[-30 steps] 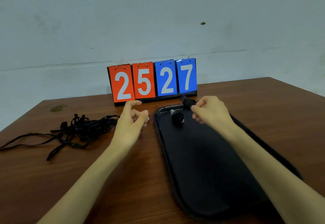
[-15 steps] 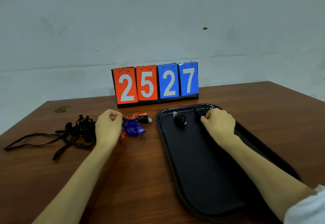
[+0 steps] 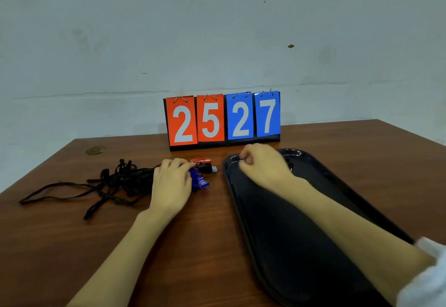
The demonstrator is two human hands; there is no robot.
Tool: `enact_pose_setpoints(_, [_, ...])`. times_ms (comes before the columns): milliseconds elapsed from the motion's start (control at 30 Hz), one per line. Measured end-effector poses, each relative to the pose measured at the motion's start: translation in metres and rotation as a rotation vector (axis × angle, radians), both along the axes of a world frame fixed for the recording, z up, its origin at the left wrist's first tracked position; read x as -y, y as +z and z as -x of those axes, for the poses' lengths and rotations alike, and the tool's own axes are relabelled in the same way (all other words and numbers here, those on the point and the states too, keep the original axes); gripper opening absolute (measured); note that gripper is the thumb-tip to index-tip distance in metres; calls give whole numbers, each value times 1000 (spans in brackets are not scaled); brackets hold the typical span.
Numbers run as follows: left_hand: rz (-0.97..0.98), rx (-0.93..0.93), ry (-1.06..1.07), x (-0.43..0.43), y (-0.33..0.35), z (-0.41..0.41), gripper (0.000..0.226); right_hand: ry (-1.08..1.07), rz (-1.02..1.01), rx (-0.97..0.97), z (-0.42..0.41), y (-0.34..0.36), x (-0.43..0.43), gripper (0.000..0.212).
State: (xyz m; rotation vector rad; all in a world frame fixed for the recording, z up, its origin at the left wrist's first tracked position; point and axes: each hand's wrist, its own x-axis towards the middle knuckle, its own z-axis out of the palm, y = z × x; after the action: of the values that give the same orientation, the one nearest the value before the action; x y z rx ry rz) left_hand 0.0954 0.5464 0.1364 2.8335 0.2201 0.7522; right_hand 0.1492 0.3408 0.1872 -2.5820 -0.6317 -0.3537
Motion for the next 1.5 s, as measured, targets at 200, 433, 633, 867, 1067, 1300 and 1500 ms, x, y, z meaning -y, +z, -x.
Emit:
enact_pose_setpoints(200, [77,51,-21,-2,-2,3,35,143,201,39,-20,-21,-86,35])
enact_pose_setpoints(433, [109,105,15,1,2,3,40,203,-26,22,-21,-25,-82,28])
enact_pose_setpoints(633, [326,217,-182,28,21,14,23,260,-308,-114,18,23,-41,37])
enact_pose_setpoints(867, [236,454,-367,72,25,36,12,280,-1059,-1070,56,27,2,21])
enact_pose_setpoints(1067, [332,248,-257,65,24,30,23,259,-1547,-1097,51,23,9,18])
enact_pose_setpoints(1300, [711,295,119,27,37,15,16,211,-874,-521,59,37,32,18])
enact_pose_setpoints(1500, [613,56,226,20,42,16,29,-152,-272,67,48,25,39,31])
